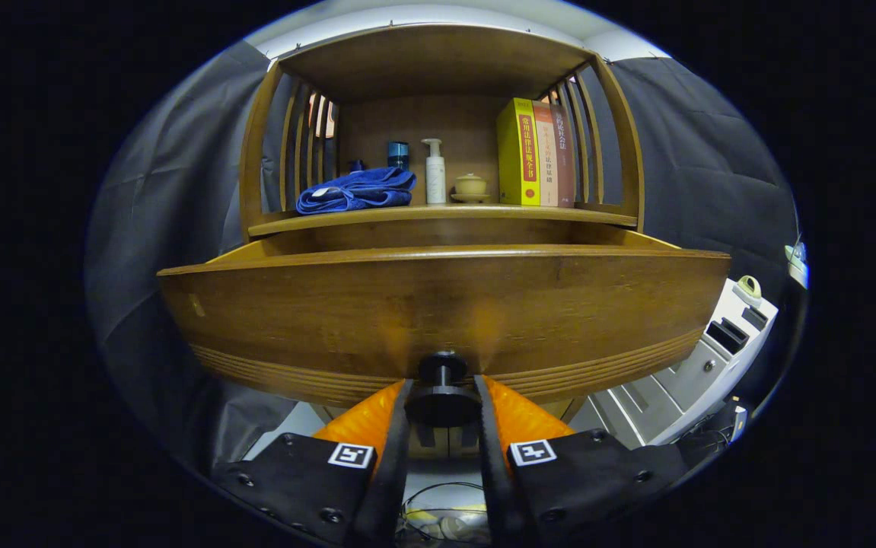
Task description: Pull open the drawer, take out the items inside it, and place them on the countertop above the cabinet.
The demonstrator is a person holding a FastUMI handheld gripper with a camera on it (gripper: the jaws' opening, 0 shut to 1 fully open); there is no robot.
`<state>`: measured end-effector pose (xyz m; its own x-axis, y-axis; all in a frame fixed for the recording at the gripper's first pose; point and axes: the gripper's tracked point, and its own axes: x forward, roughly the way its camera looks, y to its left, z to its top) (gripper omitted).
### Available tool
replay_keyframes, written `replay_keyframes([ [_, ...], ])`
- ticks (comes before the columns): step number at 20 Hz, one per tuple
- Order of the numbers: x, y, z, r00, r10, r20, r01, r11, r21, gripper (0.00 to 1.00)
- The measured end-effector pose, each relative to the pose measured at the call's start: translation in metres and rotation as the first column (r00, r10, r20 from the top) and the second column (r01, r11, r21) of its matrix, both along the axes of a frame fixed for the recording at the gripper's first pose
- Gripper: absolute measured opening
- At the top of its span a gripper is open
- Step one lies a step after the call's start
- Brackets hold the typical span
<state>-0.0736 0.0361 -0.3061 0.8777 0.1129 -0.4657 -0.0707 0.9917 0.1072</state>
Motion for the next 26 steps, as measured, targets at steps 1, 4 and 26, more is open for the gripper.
replay_keyframes([
  [1,0.000,0.000,0.000,1.000,-0.002,0.001,0.002,1.000,0.002,0.54],
  [4,-0.001,0.007,-0.003,1.000,0.013,-0.004,-0.013,1.000,0.022,0.79],
  [26,0.098,-0.009,0.274,0.897,0.078,0.435,-0.058,0.997,-0.060,0.99],
])
